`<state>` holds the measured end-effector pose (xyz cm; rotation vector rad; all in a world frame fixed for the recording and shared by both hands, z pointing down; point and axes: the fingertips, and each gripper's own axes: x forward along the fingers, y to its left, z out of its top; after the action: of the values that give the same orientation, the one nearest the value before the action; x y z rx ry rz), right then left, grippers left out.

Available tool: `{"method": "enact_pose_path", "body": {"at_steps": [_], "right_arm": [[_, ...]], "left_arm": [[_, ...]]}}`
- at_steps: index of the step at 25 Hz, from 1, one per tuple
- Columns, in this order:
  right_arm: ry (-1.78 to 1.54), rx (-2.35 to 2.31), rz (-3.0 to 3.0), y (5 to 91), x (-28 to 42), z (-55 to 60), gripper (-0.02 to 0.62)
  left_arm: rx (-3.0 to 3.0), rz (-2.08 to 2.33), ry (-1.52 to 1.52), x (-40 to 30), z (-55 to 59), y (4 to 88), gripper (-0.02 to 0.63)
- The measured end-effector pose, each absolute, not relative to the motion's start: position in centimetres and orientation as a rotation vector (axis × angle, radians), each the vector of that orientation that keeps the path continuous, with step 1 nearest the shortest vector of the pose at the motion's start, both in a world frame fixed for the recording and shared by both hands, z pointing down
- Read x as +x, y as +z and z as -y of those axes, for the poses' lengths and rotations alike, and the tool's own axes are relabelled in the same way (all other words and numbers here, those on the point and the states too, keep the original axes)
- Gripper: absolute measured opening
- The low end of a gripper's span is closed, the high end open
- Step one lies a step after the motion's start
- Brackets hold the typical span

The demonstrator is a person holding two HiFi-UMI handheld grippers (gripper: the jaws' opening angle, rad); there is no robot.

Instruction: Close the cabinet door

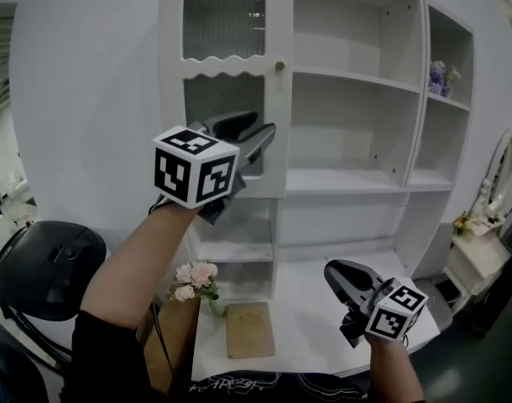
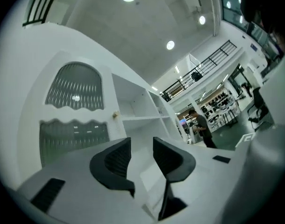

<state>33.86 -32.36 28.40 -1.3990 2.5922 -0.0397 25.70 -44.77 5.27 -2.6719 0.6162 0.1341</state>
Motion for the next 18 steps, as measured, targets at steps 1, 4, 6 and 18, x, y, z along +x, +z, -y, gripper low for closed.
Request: {"method": "enact_pose_path", "body": {"at_steps": [1, 4, 6, 18], "right_arm": [[-0.044, -1.386, -2.602, 28.2, 32.9, 32.4, 0.063], [-0.053, -1.345, -2.644, 27.9, 30.1, 32.4, 0.063], [-0.062, -1.305, -2.664, 27.8, 28.3, 32.2, 0.063], [-0.1, -1.203, -2.644, 28.9, 22.2, 30.2, 0.063]], "left_arm": [[-2.732, -0.573, 0.122, 24.6, 43.9, 7.2, 0.133], [-2.87, -0.472, 0.059, 21.9, 41.1, 13.9, 0.117], [-2.943, -0.438, 0.038, 20.2, 39.1, 18.3, 0.088], [-3.126, -0.523, 0.115, 13.7, 30.5, 29.8, 0.026]]}}
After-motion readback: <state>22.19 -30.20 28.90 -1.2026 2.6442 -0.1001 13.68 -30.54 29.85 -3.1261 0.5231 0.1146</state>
